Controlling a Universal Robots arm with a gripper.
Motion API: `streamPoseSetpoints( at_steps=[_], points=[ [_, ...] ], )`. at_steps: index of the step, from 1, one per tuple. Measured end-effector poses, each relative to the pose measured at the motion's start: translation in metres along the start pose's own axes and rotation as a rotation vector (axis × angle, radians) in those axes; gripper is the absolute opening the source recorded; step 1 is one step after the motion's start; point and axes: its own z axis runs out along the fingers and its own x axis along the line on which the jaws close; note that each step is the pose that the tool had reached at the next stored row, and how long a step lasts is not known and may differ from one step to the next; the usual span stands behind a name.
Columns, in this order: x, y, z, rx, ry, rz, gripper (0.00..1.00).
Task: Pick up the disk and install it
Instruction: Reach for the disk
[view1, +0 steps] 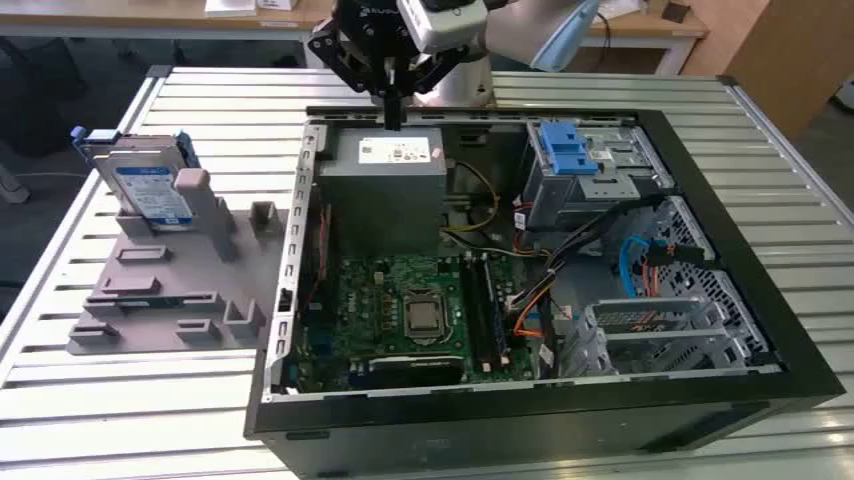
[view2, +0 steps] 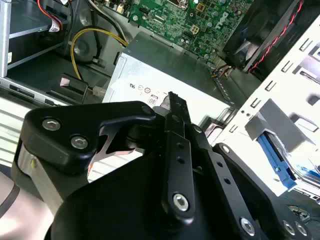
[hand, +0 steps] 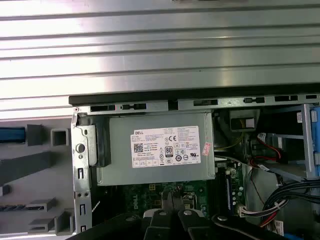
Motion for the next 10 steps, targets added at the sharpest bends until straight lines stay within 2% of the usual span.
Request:
streamPoseSetpoints(
  at_steps=[10],
  points=[
    [0.0023,-0.0001,0.0000,-0.0001,-0.0001,0.000,0.11]
  ],
)
